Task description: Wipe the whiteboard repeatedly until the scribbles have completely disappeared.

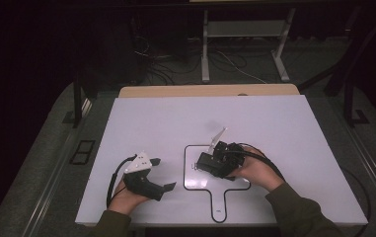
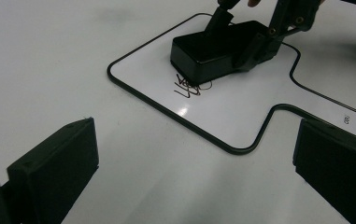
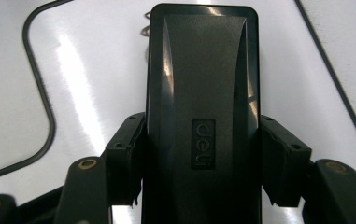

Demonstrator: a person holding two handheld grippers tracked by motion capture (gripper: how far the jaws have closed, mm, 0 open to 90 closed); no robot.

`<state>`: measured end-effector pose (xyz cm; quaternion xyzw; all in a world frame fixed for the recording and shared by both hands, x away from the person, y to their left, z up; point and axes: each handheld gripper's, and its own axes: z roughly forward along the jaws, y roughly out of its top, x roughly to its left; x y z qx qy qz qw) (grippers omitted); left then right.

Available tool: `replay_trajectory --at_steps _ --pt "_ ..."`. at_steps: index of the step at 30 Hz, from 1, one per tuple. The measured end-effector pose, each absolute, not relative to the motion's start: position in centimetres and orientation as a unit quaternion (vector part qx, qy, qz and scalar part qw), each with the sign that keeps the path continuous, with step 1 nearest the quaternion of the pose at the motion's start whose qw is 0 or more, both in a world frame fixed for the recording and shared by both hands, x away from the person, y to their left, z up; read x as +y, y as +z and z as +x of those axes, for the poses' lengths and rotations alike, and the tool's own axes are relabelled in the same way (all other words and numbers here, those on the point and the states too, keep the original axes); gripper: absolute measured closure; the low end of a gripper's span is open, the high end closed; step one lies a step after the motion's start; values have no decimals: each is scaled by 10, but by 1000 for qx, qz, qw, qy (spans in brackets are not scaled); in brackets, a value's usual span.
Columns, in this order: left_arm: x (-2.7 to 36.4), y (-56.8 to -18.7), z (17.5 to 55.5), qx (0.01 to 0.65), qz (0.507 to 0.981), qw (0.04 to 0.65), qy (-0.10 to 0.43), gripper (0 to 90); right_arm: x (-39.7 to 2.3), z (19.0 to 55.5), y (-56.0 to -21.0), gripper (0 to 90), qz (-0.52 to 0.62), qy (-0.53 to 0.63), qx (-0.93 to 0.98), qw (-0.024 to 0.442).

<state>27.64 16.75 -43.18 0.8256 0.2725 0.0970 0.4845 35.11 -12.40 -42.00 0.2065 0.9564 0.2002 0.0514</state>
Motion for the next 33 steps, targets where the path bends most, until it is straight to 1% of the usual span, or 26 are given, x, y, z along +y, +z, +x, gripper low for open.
replay_trajectory --at_steps 6,10,14,27,33 --pt "167 -432 277 273 826 484 97 0 -139 377 -421 383 251 197 945 65" --pt "167 -433 277 273 826 484 97 0 -147 385 -421 383 272 200 939 67" --pt "167 -432 277 273 826 483 96 0 -143 379 -421 383 258 195 944 65" --pt "167 -432 276 272 825 485 98 0 -108 348 -419 383 191 192 961 49" --pt "167 -432 276 273 825 485 97 0 -110 356 -419 383 203 194 958 50"
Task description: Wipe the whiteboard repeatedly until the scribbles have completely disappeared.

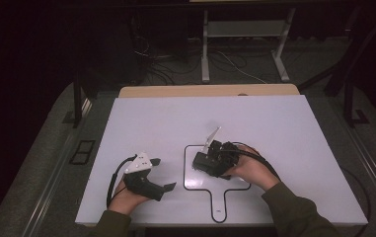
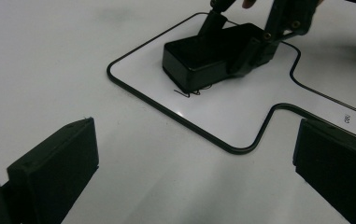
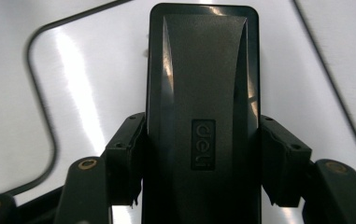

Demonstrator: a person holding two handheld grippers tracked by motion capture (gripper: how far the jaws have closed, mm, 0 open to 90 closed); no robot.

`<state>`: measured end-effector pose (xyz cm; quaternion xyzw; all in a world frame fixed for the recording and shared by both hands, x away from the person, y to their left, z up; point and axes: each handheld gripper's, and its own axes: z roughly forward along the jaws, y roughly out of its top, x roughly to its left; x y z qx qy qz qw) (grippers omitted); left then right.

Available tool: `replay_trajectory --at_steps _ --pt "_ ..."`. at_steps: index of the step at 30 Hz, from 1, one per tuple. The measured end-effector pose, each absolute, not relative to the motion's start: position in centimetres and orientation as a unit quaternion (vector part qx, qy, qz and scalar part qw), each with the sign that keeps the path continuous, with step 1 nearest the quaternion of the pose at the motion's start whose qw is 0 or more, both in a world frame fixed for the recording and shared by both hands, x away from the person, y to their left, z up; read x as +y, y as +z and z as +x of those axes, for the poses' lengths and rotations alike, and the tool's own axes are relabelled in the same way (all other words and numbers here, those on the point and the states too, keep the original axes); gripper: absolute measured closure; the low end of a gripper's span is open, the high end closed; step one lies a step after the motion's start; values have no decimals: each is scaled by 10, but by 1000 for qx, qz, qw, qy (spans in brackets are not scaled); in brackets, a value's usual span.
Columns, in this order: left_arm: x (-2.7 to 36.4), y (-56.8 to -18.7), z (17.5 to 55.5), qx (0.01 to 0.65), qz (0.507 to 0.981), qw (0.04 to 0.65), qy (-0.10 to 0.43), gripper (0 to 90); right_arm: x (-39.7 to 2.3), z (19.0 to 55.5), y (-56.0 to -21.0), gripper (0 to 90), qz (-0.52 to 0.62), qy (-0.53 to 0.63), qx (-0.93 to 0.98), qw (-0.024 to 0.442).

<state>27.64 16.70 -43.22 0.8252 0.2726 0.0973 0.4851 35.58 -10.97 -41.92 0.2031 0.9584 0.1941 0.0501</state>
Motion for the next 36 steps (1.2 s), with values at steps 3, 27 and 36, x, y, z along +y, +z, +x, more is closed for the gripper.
replay_trajectory --at_steps 3,27,36 --pt "167 -432 276 272 826 485 98 0 -113 365 -420 383 213 195 956 55" --pt "167 -432 276 272 825 485 98 0 -85 356 -419 383 186 190 963 50" --pt "167 -432 276 273 824 486 98 0 -85 365 -419 383 190 191 962 47"
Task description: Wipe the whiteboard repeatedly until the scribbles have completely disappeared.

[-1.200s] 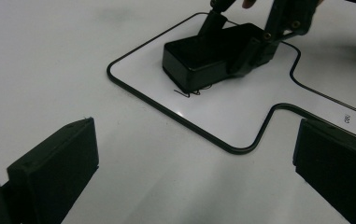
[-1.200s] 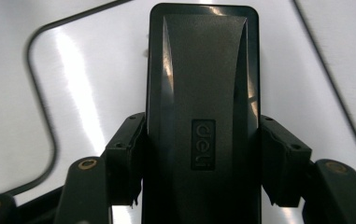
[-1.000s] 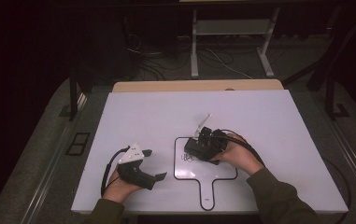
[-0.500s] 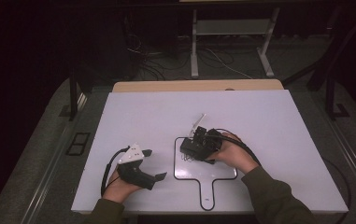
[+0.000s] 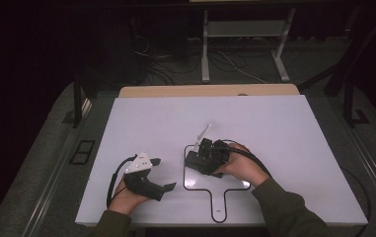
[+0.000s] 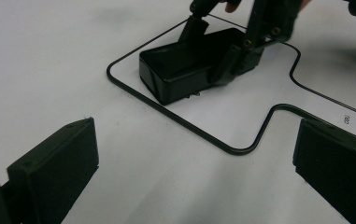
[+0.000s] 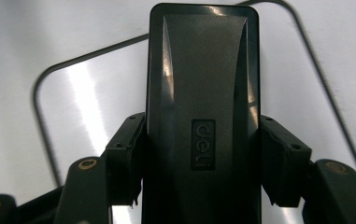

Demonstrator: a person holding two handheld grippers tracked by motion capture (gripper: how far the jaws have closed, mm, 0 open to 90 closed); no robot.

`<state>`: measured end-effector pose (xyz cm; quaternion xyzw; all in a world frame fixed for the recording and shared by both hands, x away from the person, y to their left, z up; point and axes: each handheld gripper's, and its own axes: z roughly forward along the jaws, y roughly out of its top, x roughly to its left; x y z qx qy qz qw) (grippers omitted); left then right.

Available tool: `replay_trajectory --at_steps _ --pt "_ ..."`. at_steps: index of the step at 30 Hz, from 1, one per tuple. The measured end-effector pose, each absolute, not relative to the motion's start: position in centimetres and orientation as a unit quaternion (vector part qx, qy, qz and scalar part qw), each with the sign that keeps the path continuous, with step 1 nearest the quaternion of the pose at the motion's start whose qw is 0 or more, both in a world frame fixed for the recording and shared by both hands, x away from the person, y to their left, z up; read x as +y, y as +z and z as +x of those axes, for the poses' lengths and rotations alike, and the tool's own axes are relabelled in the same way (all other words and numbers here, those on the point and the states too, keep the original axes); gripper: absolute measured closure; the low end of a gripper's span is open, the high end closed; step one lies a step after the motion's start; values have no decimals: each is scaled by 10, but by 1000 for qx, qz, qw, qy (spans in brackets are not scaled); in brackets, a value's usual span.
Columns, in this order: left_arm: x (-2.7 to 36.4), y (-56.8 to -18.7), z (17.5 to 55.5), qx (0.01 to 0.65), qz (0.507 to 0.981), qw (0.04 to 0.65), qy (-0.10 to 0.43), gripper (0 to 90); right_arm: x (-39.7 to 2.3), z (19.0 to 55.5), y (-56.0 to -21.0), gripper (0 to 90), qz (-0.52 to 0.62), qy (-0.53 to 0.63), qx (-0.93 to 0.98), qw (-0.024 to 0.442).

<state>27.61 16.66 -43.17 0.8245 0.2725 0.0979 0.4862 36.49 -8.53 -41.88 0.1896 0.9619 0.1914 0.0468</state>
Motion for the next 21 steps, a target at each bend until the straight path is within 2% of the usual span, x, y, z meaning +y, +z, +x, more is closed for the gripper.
replay_trajectory --at_steps 8,21 --pt "167 -432 277 272 825 485 98 0 -90 388 -419 383 219 189 956 52" --pt "167 -432 276 271 826 485 99 0 -63 355 -418 383 167 188 967 37"
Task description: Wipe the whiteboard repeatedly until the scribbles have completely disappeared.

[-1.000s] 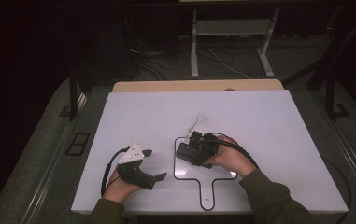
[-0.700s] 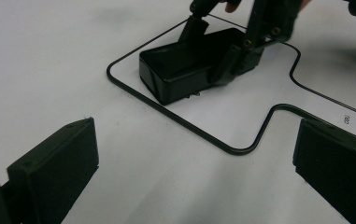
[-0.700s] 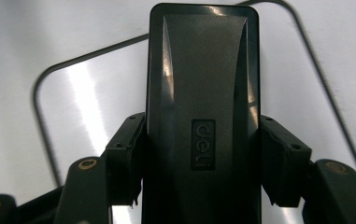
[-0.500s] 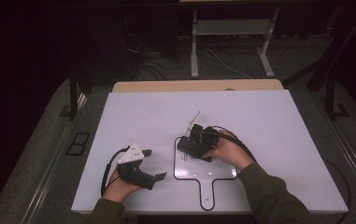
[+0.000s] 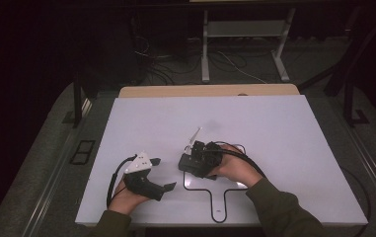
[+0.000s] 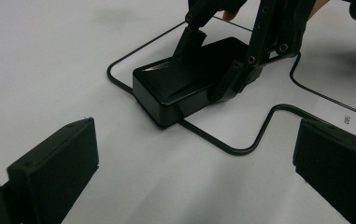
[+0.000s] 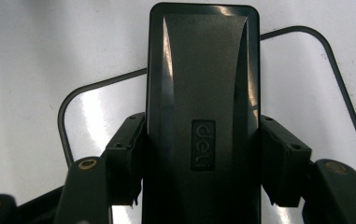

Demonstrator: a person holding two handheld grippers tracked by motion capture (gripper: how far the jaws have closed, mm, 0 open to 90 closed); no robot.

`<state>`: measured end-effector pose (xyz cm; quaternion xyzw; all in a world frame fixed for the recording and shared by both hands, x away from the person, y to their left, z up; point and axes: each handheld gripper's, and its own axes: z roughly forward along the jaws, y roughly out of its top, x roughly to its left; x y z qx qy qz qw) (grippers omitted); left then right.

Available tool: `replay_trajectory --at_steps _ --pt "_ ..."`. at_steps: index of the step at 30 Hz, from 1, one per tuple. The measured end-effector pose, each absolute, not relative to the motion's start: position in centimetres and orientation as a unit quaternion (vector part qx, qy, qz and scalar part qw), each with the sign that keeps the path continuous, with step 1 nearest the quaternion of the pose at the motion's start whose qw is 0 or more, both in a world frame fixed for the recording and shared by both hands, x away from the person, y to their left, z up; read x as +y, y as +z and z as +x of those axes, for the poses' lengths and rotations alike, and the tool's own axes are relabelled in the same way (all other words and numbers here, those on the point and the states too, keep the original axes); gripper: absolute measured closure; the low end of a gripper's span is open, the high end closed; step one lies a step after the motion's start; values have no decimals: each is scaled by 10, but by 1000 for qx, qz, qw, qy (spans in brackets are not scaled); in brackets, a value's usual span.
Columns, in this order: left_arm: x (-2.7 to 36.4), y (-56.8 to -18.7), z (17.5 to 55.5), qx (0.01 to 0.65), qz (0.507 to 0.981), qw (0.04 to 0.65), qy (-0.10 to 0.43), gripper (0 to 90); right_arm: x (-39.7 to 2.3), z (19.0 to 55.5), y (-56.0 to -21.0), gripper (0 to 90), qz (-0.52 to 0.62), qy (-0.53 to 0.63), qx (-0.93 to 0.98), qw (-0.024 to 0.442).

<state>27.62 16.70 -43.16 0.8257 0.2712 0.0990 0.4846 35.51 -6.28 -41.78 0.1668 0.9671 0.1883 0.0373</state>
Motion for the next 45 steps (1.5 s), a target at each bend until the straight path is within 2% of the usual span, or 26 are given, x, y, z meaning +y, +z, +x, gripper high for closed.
replay_trajectory --at_steps 10,27,33,40,45 --pt "167 -432 277 272 826 483 98 0 -75 394 -418 383 224 185 955 52" --pt "167 -431 276 270 825 486 100 0 -72 381 -414 384 206 195 958 44" --pt "166 -431 276 271 825 485 100 0 -64 365 -413 386 180 193 964 41" --pt "167 -431 276 270 825 486 101 0 -66 380 -413 388 207 186 958 62" --pt "167 -431 276 270 826 485 101 0 -66 379 -413 389 208 185 959 59"
